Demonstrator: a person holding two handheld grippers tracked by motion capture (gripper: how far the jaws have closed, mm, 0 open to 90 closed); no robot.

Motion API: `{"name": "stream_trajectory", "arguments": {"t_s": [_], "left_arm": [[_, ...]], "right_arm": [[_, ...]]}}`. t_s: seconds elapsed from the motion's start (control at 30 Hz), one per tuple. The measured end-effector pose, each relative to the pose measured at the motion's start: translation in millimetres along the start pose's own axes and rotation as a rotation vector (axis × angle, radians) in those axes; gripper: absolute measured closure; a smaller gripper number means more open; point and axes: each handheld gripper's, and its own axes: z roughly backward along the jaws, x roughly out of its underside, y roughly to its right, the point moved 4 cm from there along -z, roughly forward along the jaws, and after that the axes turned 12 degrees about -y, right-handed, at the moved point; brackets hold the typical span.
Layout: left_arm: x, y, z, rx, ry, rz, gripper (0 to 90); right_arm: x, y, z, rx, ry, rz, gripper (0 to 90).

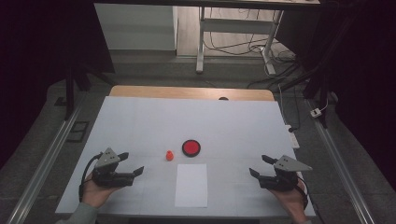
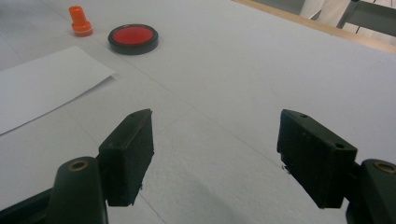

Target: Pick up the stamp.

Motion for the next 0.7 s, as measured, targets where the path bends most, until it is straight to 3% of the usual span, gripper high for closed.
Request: {"name": "stream_trajectory", "arguments": {"t_s": [0.7], "left_arm": [[-32.4, -1.8, -18.1, -0.005, -0.018, -0.039, 19.4]], "right_arm": [[0.9, -0.8, -2.9, 0.004, -0.019, -0.007, 27.0]]}}
